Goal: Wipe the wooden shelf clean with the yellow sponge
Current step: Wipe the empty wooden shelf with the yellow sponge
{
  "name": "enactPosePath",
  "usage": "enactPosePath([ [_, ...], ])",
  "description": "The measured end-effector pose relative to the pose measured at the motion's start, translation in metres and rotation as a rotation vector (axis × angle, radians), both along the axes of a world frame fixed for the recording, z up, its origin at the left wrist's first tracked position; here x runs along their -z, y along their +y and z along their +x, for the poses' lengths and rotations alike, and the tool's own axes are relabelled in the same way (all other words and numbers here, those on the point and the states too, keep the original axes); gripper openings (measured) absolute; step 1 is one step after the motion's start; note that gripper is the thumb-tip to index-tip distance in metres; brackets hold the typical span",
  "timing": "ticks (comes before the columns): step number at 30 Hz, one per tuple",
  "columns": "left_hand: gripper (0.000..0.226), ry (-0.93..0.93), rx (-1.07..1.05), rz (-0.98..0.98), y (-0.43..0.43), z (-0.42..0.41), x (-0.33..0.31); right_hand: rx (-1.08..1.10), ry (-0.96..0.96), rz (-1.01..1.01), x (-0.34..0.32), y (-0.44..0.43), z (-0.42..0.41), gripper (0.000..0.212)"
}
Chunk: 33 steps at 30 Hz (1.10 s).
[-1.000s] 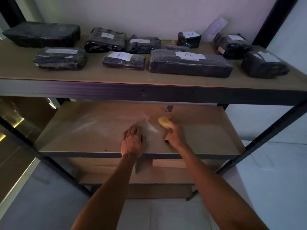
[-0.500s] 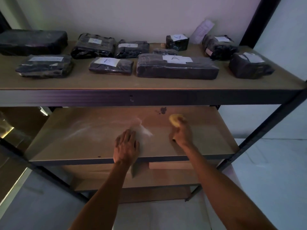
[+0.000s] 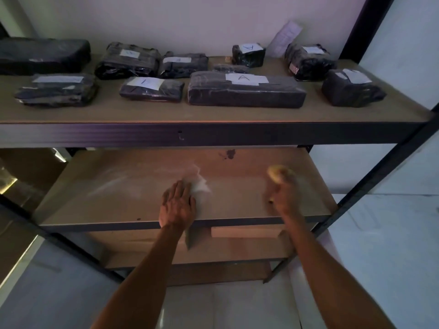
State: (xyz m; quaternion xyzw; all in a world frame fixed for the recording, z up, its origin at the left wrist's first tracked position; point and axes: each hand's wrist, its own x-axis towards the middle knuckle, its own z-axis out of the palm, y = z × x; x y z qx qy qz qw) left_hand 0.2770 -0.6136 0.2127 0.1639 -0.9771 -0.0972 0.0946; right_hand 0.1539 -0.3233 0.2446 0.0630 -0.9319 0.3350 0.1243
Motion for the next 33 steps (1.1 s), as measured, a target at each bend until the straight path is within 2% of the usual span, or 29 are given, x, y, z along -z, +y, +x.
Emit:
enactPosePath([
  [2, 0.057, 0.007, 0.0, 0.012, 0.0, 0.0, 0.001, 0.111, -0.056, 0.071, 0.001, 0.033, 0.004, 0.036],
  [4, 0.056, 0.016, 0.007, 0.005, 0.0, -0.002, 0.003, 0.097, -0.111, 0.04, 0.009, 0.011, 0.019, 0.033],
  [8, 0.056, 0.007, 0.032, -0.009, -0.002, -0.001, 0.003, -0.222, -0.098, 0.029, 0.017, -0.075, 0.051, 0.041],
  [10, 0.059, -0.001, 0.038, -0.007, -0.002, 0.001, 0.0, -0.319, -0.099, -0.024, 0.011, -0.074, 0.053, 0.048],
  [12, 0.06, -0.008, 0.035, 0.001, -0.002, 0.002, -0.002, -0.18, -0.097, -0.077, 0.002, -0.034, 0.036, 0.048],
  [15, 0.055, -0.023, 0.025, 0.001, 0.0, 0.003, -0.002, 0.14, -0.08, 0.044, 0.003, 0.046, 0.006, 0.035],
  [17, 0.053, -0.02, 0.027, 0.005, 0.001, 0.003, -0.002, 0.201, -0.114, 0.106, 0.008, 0.052, 0.011, 0.03],
  [20, 0.053, -0.02, 0.033, 0.002, 0.001, 0.003, -0.002, 0.043, -0.085, 0.027, 0.016, -0.017, 0.043, 0.038],
  [22, 0.053, -0.025, 0.033, -0.005, 0.001, 0.003, -0.002, -0.142, -0.041, 0.011, 0.008, -0.069, 0.069, 0.039],
  [24, 0.053, -0.027, 0.029, -0.002, 0.001, 0.003, -0.003, -0.334, -0.078, -0.014, 0.002, -0.091, 0.08, 0.044],
  [25, 0.053, -0.028, 0.028, 0.002, 0.001, 0.003, -0.004, -0.349, -0.085, -0.046, 0.001, -0.087, 0.076, 0.045],
  [27, 0.053, -0.037, 0.031, 0.004, 0.001, 0.003, -0.005, -0.192, -0.05, -0.071, 0.003, -0.06, 0.054, 0.042],
  [30, 0.054, -0.045, 0.022, -0.002, 0.004, 0.004, -0.007, 0.094, -0.037, 0.045, 0.013, -0.012, 0.023, 0.034],
  [33, 0.054, -0.052, 0.019, -0.005, 0.004, 0.003, -0.006, 0.063, -0.047, 0.082, 0.018, -0.038, 0.038, 0.031],
])
